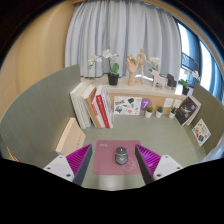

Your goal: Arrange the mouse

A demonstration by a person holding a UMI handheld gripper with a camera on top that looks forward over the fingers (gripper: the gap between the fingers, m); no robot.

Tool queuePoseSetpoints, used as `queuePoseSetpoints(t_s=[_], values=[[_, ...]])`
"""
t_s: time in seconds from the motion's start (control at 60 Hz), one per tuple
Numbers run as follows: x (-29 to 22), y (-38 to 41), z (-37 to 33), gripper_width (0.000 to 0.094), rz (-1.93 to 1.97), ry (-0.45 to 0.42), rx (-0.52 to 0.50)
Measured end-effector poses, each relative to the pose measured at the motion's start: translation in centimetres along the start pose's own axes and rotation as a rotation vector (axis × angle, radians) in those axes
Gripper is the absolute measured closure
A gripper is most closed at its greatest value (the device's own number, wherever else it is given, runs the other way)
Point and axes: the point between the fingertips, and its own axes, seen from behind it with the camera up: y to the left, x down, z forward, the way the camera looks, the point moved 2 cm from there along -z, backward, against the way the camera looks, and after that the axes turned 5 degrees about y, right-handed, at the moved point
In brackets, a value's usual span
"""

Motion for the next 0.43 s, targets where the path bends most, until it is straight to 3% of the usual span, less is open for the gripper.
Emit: queuePoseSetpoints(t_s=[0.433], values=[[0.0, -3.5, -3.0, 0.0071, 0.035, -0.013, 0.043]])
